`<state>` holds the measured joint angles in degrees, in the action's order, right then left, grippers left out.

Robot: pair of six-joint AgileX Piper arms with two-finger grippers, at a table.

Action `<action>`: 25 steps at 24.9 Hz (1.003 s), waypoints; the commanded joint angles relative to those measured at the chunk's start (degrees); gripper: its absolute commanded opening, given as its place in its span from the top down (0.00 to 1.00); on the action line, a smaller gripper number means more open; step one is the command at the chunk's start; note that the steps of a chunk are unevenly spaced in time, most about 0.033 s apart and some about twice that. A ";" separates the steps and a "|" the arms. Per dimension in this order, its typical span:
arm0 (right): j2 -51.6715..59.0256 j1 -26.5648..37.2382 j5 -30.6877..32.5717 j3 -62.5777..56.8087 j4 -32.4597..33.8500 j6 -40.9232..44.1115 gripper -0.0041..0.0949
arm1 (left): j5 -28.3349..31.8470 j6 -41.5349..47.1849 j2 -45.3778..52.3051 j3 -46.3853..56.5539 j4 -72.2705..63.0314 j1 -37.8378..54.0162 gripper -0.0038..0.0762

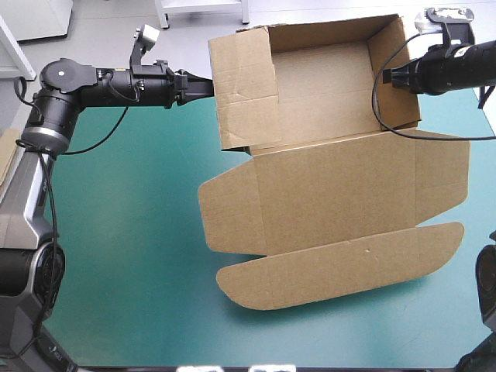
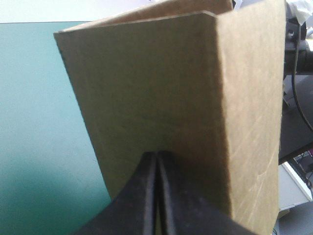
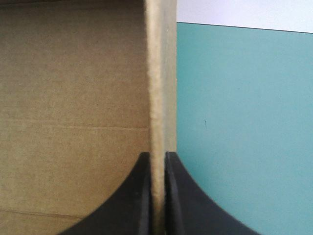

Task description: Fold the box

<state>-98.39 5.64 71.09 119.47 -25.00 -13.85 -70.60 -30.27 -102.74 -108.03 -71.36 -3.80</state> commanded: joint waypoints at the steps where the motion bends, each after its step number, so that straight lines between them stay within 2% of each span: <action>1: 2.62 0.46 -3.30 1.71 -2.52 0.59 0.97 | -3.54 0.80 3.63 -1.21 -4.92 -0.41 0.96; 14: 2.39 0.22 -3.19 1.71 -2.52 0.59 0.97 | -3.54 1.34 4.38 -1.21 -7.27 -1.58 0.96; 18: 2.16 0.22 -3.19 1.71 -2.52 0.59 0.97 | -3.54 1.34 5.44 -1.21 -7.27 -1.58 0.91; 22: 2.16 0.22 -3.30 1.71 -2.85 0.59 0.97 | -3.54 1.34 6.04 -1.21 -7.10 -1.72 0.72; 25: 2.16 -0.20 -3.30 1.71 -3.21 0.59 0.97 | -3.54 1.34 6.04 -1.21 -7.03 -2.91 0.49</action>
<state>-98.77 5.64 71.09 119.47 -25.05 -13.85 -70.66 -29.28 -99.61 -107.97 -73.48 -5.78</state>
